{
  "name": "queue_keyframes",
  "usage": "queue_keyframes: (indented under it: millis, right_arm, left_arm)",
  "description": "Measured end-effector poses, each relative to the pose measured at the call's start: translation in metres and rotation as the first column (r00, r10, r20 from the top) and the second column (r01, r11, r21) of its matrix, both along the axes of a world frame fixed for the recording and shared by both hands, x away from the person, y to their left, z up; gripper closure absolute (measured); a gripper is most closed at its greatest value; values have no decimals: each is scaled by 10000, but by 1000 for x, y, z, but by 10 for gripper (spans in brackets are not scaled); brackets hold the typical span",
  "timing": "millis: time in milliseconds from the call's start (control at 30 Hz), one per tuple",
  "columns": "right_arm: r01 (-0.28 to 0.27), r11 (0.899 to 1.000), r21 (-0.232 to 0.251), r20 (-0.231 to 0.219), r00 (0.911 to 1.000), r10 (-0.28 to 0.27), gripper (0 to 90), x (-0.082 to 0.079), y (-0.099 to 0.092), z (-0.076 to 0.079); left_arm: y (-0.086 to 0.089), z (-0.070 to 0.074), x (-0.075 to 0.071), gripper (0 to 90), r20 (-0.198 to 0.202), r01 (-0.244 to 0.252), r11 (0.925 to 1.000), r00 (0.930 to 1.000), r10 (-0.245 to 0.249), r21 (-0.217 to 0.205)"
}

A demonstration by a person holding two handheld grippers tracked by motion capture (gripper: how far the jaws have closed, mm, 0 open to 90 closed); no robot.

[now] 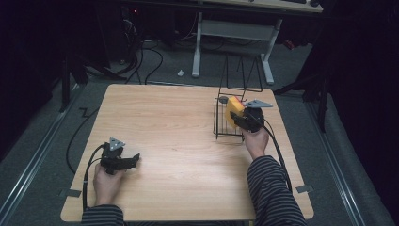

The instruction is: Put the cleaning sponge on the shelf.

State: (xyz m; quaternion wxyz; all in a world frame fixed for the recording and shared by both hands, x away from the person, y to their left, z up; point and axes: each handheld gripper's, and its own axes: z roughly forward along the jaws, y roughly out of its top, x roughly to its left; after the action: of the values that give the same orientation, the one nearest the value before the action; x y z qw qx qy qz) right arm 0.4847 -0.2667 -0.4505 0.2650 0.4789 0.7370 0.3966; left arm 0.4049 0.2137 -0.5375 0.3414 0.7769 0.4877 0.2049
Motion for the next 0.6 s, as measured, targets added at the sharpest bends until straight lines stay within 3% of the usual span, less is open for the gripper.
queue_keyframes:
  millis: [367, 600]
  right_arm:
    - [398, 9991, -141, -240, 9989, -401, 609, 11, 0, -13]
    - [382, 9991, -175, -138, 9992, -384, 607, 14, 2, -18]
  left_arm:
    - [0, 0, 0, 174, 1, 0, 10000, 10000, 0, 1]
    - [0, 0, 0, 174, 0, 0, 10000, 10000, 0, 1]
